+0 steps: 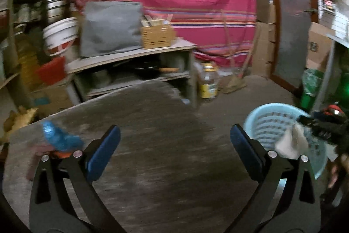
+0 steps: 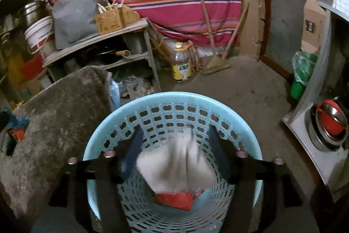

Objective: Collect trash
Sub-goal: 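Carry both items over the blue basket and open both grippers to drop them, then return to the table and grasp the maroon scouring pad with the left gripper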

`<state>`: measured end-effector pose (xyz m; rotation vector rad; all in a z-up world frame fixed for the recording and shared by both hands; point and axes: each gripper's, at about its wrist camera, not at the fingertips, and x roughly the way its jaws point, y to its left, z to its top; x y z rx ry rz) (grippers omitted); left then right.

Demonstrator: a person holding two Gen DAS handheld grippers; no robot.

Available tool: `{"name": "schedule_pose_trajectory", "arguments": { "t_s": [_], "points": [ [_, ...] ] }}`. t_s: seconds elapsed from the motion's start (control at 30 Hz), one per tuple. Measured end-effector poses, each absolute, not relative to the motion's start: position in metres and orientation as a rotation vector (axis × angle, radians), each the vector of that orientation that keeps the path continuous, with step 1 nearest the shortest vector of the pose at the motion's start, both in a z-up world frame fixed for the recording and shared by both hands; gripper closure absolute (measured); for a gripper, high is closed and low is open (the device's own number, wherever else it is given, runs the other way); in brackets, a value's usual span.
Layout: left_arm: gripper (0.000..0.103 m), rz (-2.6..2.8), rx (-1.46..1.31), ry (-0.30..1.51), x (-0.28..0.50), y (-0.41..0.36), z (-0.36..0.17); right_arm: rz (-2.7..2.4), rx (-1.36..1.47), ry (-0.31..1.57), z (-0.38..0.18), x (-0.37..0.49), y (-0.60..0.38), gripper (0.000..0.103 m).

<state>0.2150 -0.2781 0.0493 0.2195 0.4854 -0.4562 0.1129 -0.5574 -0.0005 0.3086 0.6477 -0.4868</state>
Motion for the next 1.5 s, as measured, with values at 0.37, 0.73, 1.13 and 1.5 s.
{"name": "schedule_pose_trajectory", "arguments": {
  "t_s": [0.37,0.73,1.13,1.5],
  "points": [
    [0.005,-0.235,0.177,0.502,0.252,-0.141,0.045,-0.480,0.224,0.607,0.017,0.142,-0.497,0.010],
    [0.005,-0.085,0.117,0.587,0.291,-0.027,0.020,-0.356,0.158,0.591,0.025,0.185,-0.412,0.010],
    [0.005,-0.027,0.114,0.672,0.313,0.028,-0.009,-0.253,0.178,0.614,0.015,0.232,-0.353,0.010],
    [0.005,-0.075,0.162,0.721,0.313,0.031,-0.032,-0.224,0.191,0.630,0.008,0.255,-0.332,0.010]
  ]
}}
